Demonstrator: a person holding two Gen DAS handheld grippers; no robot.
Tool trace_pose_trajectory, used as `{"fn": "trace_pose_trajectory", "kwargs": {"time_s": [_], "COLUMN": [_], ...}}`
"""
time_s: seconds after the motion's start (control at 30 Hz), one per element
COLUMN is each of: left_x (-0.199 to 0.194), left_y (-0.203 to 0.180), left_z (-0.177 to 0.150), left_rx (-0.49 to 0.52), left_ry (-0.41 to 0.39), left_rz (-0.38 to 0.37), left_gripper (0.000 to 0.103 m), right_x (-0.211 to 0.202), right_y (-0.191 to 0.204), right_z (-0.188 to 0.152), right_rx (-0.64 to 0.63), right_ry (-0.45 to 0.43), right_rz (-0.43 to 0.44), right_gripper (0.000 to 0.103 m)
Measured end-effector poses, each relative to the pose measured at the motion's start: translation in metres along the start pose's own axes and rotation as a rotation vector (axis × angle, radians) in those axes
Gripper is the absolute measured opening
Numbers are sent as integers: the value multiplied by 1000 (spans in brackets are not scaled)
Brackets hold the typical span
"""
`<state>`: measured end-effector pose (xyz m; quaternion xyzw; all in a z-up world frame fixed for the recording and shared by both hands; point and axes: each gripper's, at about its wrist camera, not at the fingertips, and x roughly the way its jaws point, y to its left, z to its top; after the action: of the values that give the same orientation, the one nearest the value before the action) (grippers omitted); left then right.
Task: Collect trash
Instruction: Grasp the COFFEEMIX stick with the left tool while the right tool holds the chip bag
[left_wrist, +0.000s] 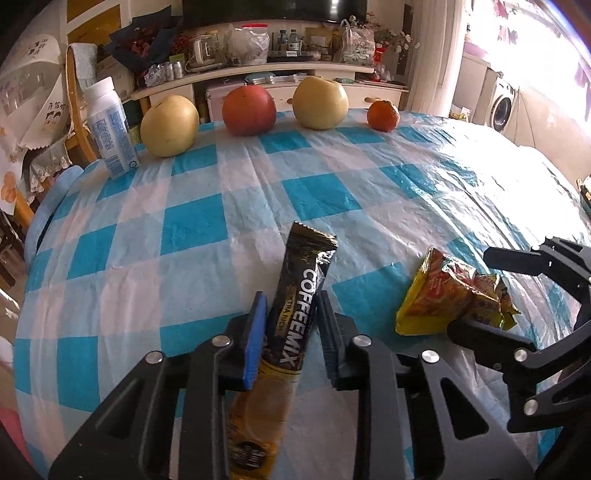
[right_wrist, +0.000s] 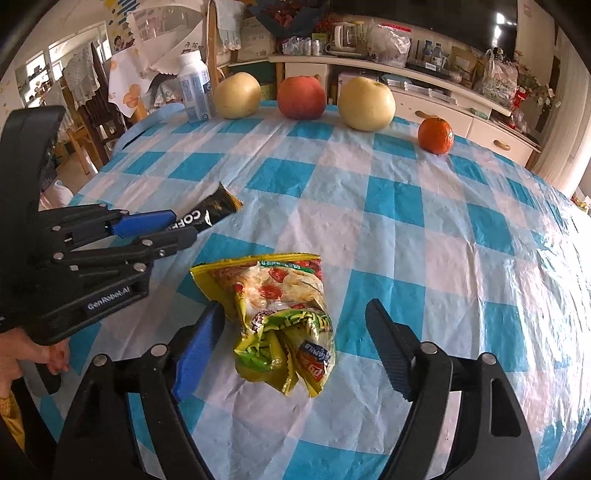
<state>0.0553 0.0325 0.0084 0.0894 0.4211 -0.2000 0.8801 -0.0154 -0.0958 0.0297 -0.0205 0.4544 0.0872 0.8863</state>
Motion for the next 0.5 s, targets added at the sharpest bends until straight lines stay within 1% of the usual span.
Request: {"fn": "trace_pose_trajectory", "kwargs": {"time_s": [0.17,0.23,0.4,0.5], "left_x": [-1,-1,-2,-3], "left_y": [2,1,3,6], "left_z": [-1,-1,-2,-2], "left_rx": [-19,-20,-33,-59], "left_ry": [0,0,0,1], "left_rz": [-9,-7,-11,-31], "left_gripper": [27,26,26,26], "right_x": [2,3,2,5], "right_y": [-3,-4,-3,-2], "right_z": [1,1,1,1], "right_rx": [11,14,11,4], "right_ry": [3,5,1,9], "right_rz": [-5,-6,-6,-14], "right_gripper": [79,85,86,88]}}
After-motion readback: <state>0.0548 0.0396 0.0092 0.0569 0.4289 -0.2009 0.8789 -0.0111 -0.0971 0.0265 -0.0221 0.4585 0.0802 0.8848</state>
